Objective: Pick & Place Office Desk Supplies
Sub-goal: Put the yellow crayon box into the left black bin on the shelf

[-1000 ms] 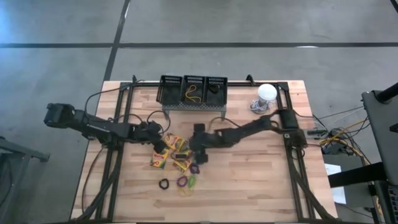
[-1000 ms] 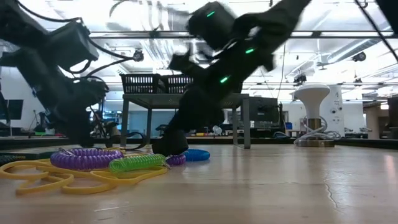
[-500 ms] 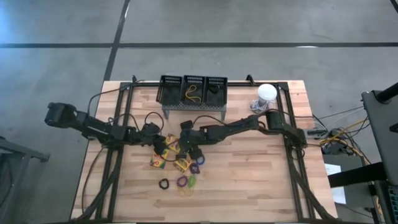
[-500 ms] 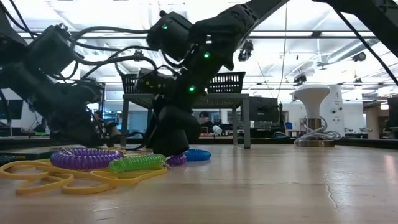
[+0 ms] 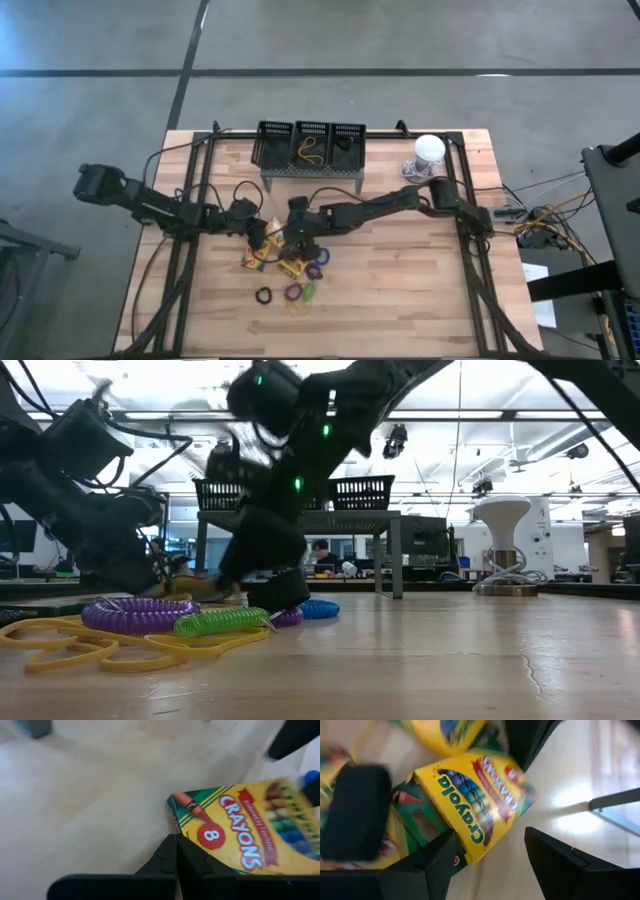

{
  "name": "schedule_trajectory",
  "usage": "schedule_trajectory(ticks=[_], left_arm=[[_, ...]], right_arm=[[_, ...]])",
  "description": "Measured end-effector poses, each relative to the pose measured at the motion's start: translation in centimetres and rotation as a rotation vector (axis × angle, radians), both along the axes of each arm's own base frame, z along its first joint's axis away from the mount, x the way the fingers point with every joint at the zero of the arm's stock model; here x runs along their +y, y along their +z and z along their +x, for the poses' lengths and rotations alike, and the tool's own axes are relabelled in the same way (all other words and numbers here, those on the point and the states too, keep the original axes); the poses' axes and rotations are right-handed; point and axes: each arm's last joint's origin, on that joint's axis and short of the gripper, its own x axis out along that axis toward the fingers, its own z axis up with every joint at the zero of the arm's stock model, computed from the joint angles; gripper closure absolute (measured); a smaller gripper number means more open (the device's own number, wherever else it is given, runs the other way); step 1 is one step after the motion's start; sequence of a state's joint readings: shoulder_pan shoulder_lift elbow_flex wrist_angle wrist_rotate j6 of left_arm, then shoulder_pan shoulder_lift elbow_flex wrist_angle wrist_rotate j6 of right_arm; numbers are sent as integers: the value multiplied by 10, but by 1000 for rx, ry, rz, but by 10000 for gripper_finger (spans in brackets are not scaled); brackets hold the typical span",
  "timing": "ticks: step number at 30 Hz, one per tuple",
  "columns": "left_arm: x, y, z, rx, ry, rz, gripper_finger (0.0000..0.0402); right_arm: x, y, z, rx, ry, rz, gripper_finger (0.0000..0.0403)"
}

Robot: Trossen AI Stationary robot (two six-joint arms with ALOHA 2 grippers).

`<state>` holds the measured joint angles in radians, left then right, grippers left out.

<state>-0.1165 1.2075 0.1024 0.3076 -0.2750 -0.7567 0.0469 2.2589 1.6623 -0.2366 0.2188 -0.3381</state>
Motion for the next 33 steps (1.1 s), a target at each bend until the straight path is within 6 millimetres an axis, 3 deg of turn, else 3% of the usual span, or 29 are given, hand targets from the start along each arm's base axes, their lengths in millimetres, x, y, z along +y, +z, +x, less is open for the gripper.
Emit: schedule_trajectory(ticks=[12,16,22,30,33], left_arm=[[-17,6,6,-59,-167,-105,398],[-26,20,15,-193,-204,-112,398],[-30,22,15,-230,-237,-80,398],[-30,25,18,-208,-193,28,398],[-36,32,25,-137,-211,90,398]], right_arm=[[9,38,-11,-65,-126,87,177],[10,30,-13,-37,-148,112,177],[15,18,-19,-4,-176,157,177],[24,17,-25,10,-275,263,177],[23,7,-31,43,-308,296,177]])
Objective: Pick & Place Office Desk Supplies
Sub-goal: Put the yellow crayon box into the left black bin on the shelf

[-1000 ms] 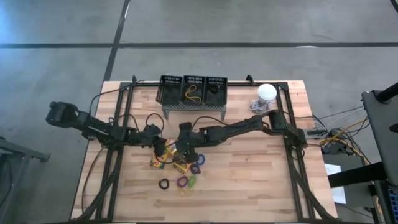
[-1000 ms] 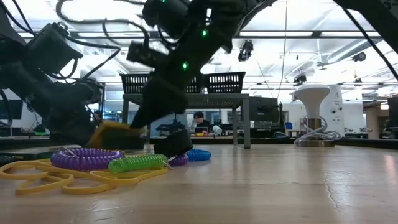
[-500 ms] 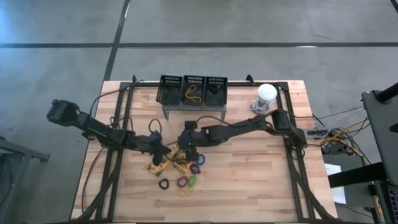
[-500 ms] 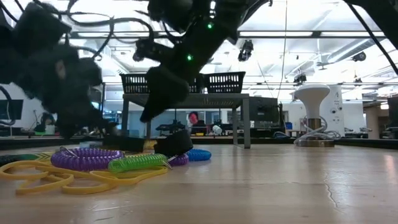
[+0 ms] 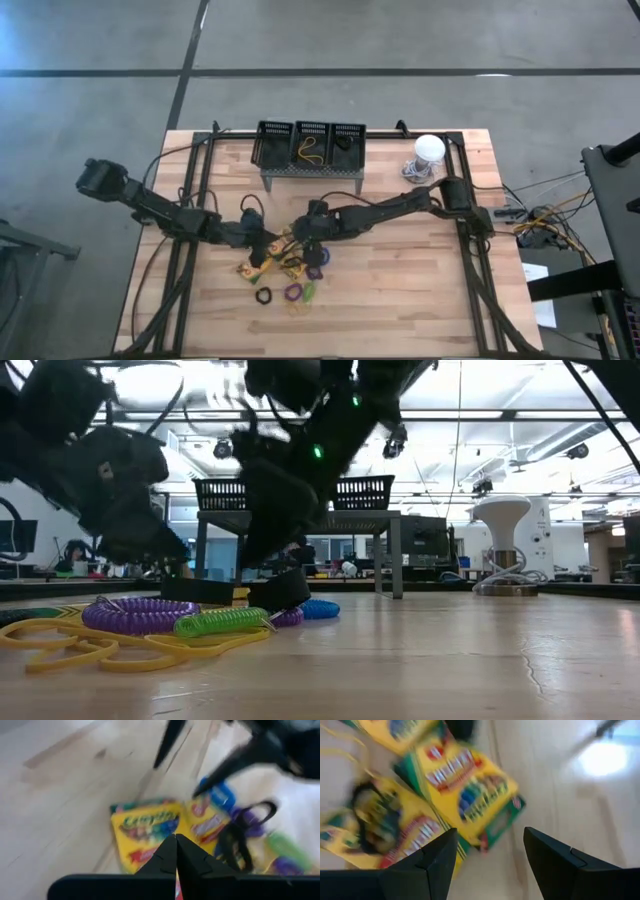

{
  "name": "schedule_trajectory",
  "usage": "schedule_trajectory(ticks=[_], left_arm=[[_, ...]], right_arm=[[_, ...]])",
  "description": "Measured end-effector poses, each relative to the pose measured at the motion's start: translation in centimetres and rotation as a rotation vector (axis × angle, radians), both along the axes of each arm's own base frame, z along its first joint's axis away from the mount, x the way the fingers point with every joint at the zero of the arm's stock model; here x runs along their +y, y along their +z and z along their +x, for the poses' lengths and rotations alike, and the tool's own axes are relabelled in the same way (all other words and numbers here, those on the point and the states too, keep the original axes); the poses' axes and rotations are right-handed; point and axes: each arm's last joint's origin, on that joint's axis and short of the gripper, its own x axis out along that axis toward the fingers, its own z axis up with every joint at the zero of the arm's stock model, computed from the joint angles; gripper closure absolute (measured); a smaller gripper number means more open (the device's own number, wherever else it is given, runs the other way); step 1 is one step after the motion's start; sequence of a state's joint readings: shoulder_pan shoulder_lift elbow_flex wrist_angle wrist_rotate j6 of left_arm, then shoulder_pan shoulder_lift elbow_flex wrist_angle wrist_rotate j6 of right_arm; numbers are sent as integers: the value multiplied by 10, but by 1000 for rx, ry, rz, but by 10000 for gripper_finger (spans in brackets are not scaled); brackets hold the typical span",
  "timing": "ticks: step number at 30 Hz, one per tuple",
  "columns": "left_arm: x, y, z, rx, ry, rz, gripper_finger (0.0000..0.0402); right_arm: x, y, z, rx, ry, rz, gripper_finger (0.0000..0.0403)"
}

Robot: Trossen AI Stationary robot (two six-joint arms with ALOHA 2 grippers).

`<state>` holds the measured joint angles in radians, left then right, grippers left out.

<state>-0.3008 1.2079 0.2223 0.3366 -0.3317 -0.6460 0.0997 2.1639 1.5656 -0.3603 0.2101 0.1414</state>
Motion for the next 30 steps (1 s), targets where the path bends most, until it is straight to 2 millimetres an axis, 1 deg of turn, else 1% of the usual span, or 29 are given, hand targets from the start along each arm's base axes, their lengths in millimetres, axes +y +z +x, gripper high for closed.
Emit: schedule_trajectory(ticks=[4,7,11,14,17,19,23,30], left_arm=[[-10,9,3,185,-8,44,398],[-20,15,1,252,-36,67,398],[-28,15,-1,224,-74,67,398],[-25,6,-7,226,-71,74,398],[-21,-5,-14,216,-67,70,398],[-19,-12,-19,205,-66,66,398],[-16,-19,-24,150,-65,44,398],[-11,-25,-28,125,-46,32,398]], right_arm=[[-5,-9,-6,9,-17,76,177],[-14,-13,-4,-30,7,190,177],[-34,-23,-4,-101,29,385,169],[-46,-29,-7,-122,10,458,154],[-53,-33,-9,-141,-28,486,143],[-55,-36,-10,-161,-49,502,138],[-56,-40,-12,-193,-77,542,133],[-55,-42,-14,-178,-109,588,139]])
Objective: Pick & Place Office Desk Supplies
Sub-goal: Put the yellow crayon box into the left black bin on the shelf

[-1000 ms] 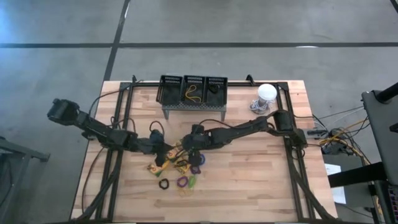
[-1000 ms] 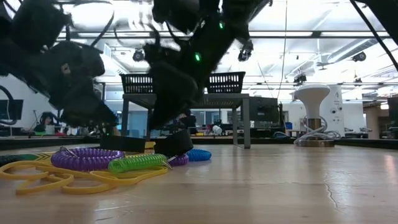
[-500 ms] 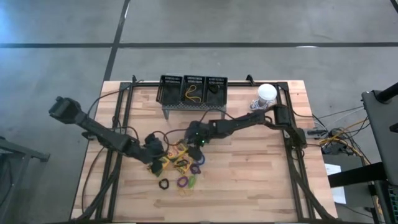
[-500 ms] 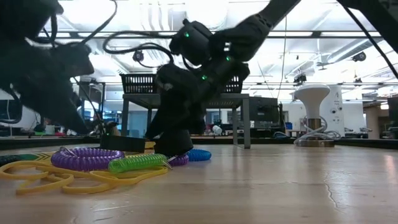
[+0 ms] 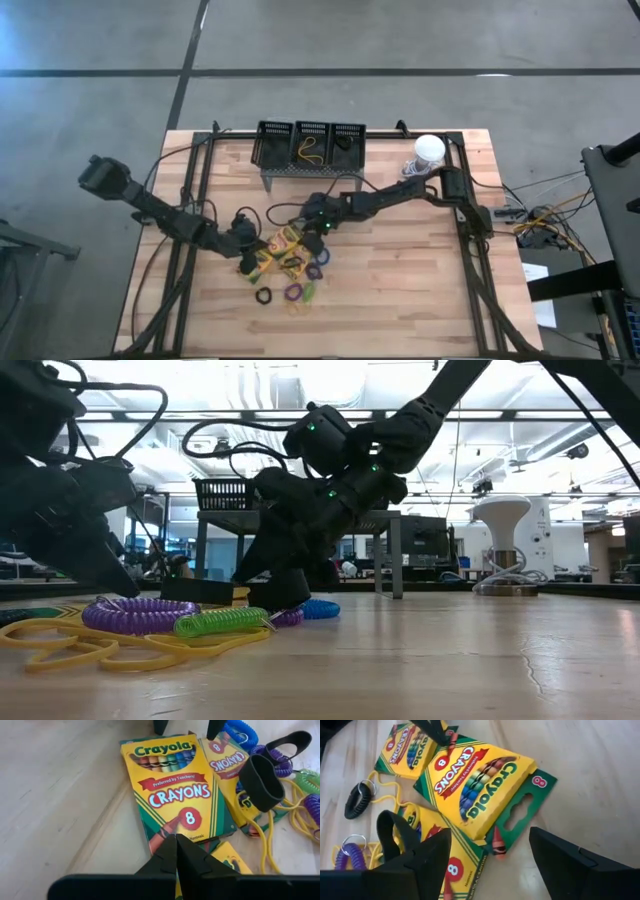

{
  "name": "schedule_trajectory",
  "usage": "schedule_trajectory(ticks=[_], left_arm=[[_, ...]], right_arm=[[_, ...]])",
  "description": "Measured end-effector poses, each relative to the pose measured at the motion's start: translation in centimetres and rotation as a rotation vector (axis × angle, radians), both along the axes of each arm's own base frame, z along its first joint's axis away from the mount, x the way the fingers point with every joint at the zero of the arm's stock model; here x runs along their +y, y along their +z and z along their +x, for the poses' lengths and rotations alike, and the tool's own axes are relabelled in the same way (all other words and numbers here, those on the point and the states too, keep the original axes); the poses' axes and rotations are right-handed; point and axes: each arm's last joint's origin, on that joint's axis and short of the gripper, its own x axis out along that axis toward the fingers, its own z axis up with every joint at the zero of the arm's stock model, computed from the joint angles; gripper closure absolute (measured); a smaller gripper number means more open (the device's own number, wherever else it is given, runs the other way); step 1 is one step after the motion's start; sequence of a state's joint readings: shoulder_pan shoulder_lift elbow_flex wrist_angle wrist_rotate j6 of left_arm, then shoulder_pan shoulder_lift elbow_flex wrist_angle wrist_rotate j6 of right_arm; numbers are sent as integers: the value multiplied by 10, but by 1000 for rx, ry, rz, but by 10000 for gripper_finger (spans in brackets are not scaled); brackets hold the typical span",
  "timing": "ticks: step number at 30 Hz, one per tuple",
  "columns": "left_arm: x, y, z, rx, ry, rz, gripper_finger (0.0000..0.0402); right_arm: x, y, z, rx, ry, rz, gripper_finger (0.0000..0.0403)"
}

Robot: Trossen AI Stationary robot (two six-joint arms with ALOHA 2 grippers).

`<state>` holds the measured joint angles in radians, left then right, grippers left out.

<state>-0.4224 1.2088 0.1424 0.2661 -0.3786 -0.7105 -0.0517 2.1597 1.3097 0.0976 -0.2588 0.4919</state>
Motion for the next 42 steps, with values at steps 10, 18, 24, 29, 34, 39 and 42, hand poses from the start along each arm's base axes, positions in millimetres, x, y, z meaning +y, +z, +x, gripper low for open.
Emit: schedule_trajectory(ticks=[10,18,24,29,34,39,42], left_arm=[[-4,-11,12,-23,-15,30,398],[-8,-10,22,-11,-52,74,397],[-8,1,21,-46,-84,82,392],[-9,31,23,-111,-79,57,391],[-15,71,31,-235,-80,130,394],[-21,78,39,-265,-106,254,394],[-23,71,43,-256,-125,282,388]], right_arm=[[1,5,4,-15,4,3,157],[1,7,5,-36,46,-54,203],[10,22,1,-44,62,-196,284],[32,58,-9,-75,80,-410,348],[71,88,-25,-110,46,-679,377],[108,85,-38,-81,69,-854,381],[124,79,-41,-65,88,-894,382]])
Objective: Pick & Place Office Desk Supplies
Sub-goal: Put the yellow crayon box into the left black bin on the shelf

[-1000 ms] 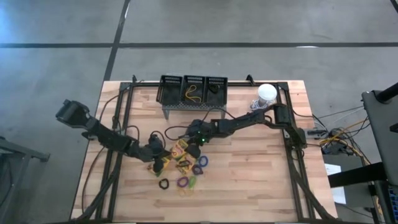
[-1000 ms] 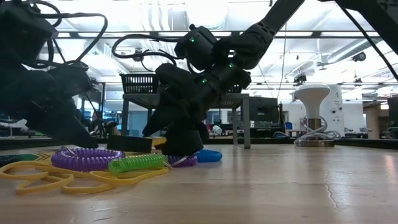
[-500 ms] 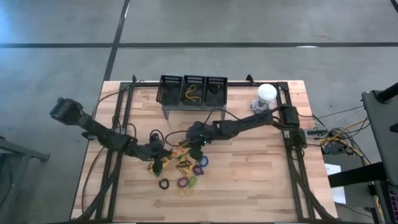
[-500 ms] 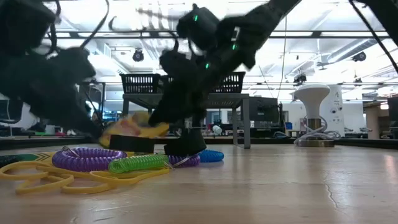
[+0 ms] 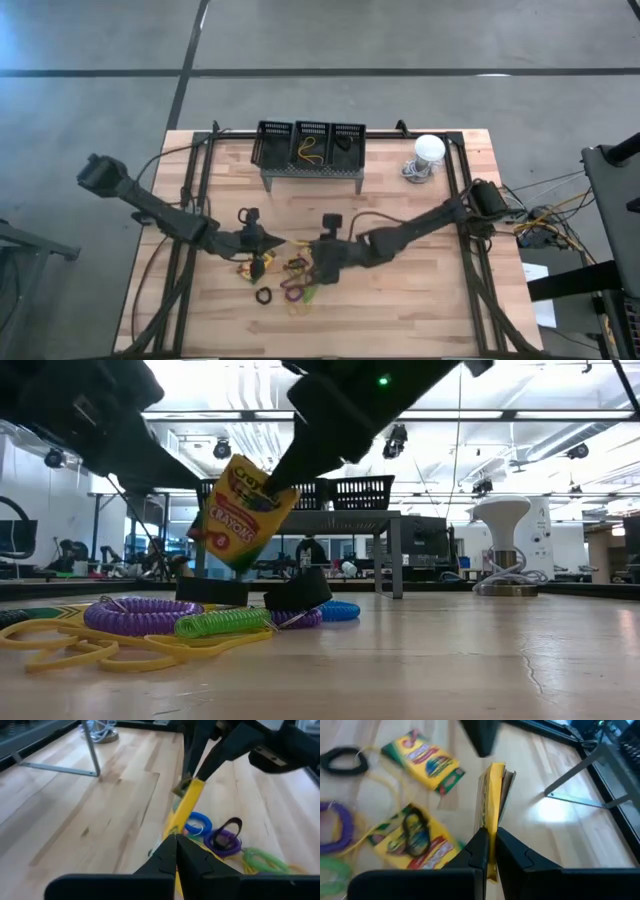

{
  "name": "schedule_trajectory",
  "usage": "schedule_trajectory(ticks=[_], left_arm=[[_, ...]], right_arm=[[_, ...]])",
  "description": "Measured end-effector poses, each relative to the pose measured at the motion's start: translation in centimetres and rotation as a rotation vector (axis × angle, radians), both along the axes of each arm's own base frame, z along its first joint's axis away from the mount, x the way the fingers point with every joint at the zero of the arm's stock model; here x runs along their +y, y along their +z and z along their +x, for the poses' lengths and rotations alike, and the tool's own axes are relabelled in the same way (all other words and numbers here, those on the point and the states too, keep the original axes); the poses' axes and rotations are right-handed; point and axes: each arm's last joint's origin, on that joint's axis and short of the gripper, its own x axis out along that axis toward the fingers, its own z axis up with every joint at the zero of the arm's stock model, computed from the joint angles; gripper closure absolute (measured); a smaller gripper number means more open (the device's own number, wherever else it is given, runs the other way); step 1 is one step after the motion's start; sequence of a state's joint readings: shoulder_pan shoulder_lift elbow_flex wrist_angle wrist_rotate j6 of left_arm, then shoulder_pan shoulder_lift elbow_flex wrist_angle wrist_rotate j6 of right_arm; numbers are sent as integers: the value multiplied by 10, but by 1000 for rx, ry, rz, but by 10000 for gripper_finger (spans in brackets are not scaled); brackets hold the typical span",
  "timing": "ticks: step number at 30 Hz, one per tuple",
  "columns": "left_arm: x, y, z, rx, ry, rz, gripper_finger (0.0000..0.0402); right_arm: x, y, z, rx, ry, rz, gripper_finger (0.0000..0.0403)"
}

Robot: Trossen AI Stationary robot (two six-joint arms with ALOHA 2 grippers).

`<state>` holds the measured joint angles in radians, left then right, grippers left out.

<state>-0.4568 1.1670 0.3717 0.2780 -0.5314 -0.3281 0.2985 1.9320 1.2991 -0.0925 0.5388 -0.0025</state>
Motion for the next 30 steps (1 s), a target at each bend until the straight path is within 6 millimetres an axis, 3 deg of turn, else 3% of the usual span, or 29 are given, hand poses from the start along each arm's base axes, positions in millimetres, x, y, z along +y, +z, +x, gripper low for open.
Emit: schedule_trajectory(ticks=[4,12,17,22,30], left_arm=[[-2,-2,7,6,-27,65,339],[0,-14,22,18,55,135,176],[0,-25,34,-18,107,176,127],[-7,-25,49,-11,83,222,147],[-14,-22,66,75,82,252,276]], right_arm=[[3,-8,-2,44,-4,-27,382],[-6,-3,-1,24,-41,-35,383],[-6,-2,-1,21,-42,-33,383],[-6,-2,-1,21,-42,-30,383],[-6,-3,-1,27,-47,-19,374]])
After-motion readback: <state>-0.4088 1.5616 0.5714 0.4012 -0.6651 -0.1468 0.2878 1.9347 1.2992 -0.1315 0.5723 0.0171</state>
